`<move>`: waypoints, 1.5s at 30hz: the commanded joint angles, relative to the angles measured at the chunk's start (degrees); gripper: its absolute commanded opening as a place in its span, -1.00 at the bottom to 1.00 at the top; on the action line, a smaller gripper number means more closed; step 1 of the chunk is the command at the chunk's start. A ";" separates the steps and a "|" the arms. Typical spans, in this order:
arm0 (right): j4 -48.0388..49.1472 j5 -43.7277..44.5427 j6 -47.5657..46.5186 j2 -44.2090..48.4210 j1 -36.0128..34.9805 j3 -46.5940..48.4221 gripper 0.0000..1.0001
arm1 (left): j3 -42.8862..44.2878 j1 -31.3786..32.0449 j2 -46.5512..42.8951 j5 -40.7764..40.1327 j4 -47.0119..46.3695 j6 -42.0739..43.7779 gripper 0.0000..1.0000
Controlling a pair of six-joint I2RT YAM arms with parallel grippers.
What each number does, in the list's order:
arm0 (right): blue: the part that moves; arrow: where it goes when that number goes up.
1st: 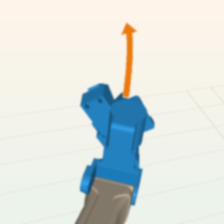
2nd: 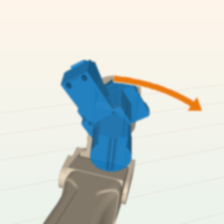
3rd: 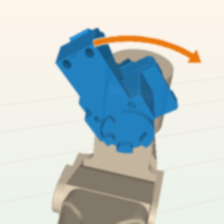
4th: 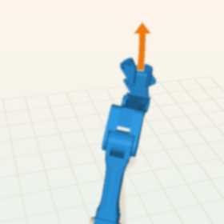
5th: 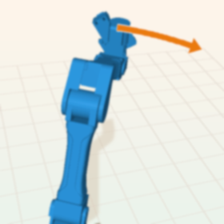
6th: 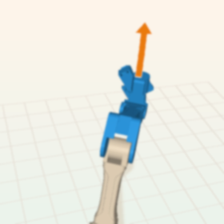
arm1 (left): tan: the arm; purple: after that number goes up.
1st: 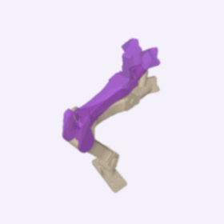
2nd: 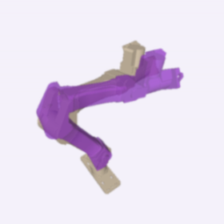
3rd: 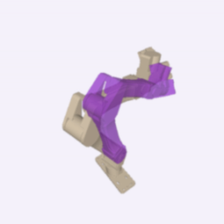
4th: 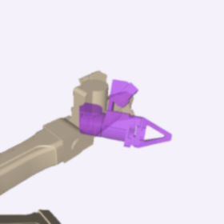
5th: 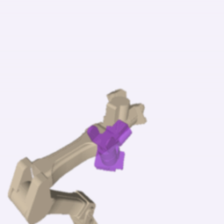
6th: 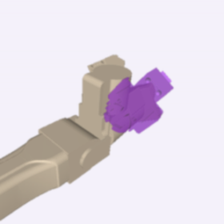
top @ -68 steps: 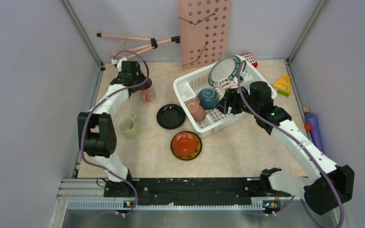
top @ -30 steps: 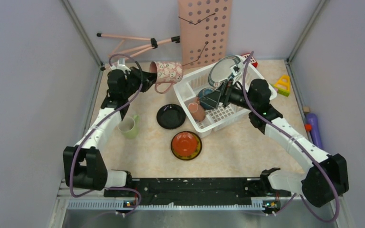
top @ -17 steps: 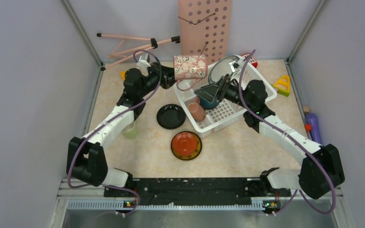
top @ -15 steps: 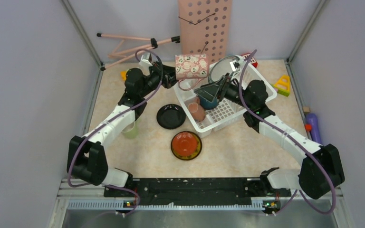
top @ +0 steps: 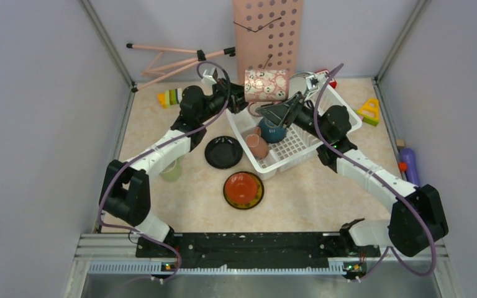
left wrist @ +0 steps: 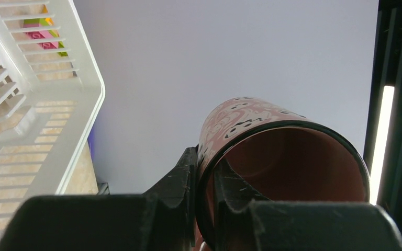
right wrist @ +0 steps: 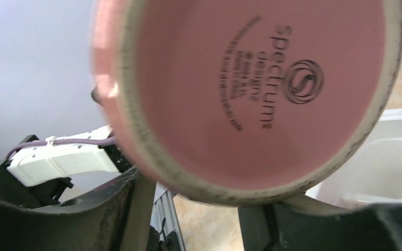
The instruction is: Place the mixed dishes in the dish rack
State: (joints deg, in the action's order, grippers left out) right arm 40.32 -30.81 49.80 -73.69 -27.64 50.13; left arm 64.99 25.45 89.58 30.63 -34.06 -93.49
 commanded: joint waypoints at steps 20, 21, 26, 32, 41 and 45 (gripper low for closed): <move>-5.78 9.54 -11.83 6.21 -0.31 2.93 -1.00 | 4.72 0.69 0.59 4.35 -6.09 6.49 -0.03; -7.52 10.24 -13.44 6.86 -0.31 3.34 -1.00 | 4.51 0.32 0.53 4.23 -5.65 6.89 -0.02; -15.81 16.40 -20.07 9.32 -0.31 5.54 -1.00 | 1.88 -1.28 -0.25 2.91 -2.55 8.91 -0.01; -25.21 24.81 -24.16 11.51 -0.31 7.37 -1.00 | -2.93 -3.60 -2.87 0.23 2.83 12.88 -0.01; -52.24 38.91 -30.42 11.24 -0.31 14.43 -1.00 | -4.13 -7.91 -10.92 -8.69 21.95 28.50 -0.02; -59.74 43.36 -31.05 8.57 -0.31 17.31 -1.00 | -3.06 -8.69 -12.60 -11.10 26.89 32.57 -0.02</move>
State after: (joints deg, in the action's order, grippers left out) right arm -16.53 5.45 21.39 -65.65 -28.05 60.20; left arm 60.53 17.43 80.07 23.70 -13.06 -68.49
